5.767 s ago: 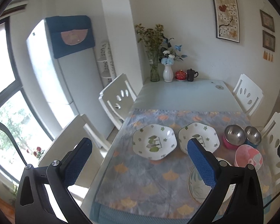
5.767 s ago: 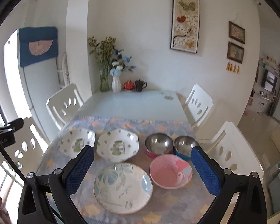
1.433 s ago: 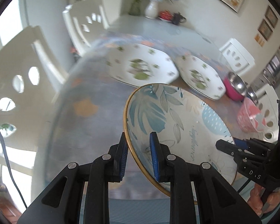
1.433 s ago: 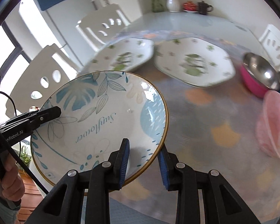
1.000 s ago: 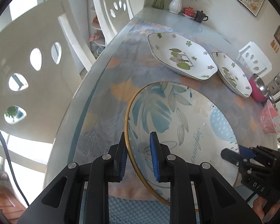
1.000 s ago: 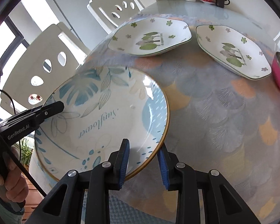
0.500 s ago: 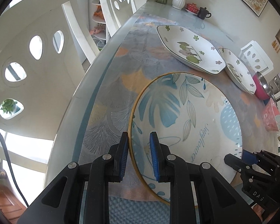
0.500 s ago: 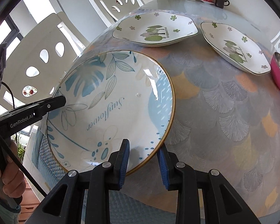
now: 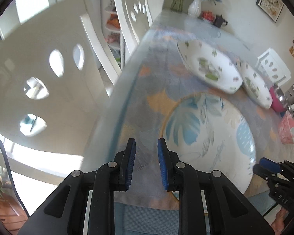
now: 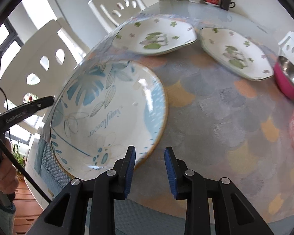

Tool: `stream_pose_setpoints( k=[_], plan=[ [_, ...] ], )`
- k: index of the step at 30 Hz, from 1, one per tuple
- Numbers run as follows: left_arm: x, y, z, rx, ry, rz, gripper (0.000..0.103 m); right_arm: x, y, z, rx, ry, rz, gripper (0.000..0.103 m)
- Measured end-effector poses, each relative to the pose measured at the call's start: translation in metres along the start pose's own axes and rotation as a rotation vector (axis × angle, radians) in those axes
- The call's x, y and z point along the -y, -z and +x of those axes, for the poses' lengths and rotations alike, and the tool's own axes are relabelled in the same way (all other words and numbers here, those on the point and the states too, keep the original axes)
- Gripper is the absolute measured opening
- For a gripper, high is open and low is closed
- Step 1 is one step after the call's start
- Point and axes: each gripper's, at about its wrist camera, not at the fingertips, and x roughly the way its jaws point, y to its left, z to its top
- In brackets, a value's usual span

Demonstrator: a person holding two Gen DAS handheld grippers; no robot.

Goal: Organize plates and bowls
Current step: 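Open both grippers and lift them off the round plate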

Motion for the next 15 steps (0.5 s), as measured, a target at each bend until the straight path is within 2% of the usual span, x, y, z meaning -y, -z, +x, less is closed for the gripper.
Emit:
stream_pose_setpoints(
  k=[2,5,7,8,9,11,13,14,15],
  plan=[
    [0.001,-0.012,-0.017,0.043,0.004,0.002,0.02,0.009,-0.007,-0.015,0.023,0.002,0.024,0.029],
    [0.013,-0.034,-0.044,0.117,0.033,0.02,0.021,0.021,-0.027,-0.05,0.105,0.017,0.06,0.032],
    [0.024,-0.045,-0.058,0.151,0.054,0.033,0.028,0.027,-0.04,-0.071,0.163,0.023,0.075,0.04],
    [0.031,-0.051,-0.066,0.17,0.07,0.041,0.033,0.03,-0.046,-0.085,0.2,0.025,0.085,0.049],
    [0.038,-0.055,-0.072,0.185,0.086,0.05,0.033,0.032,-0.051,-0.094,0.226,0.025,0.093,0.056],
    [0.056,-0.063,-0.084,0.205,0.114,0.075,0.036,0.037,-0.058,-0.117,0.291,0.023,0.107,0.057],
    [0.071,-0.07,-0.087,0.21,0.121,0.084,0.051,0.037,-0.064,-0.13,0.318,0.03,0.108,0.057],
    [0.081,-0.073,-0.092,0.221,0.132,0.086,0.063,0.039,-0.066,-0.135,0.329,0.026,0.107,0.058],
    [0.085,-0.073,-0.096,0.233,0.138,0.086,0.065,0.04,-0.069,-0.139,0.338,0.022,0.107,0.058]
  ],
)
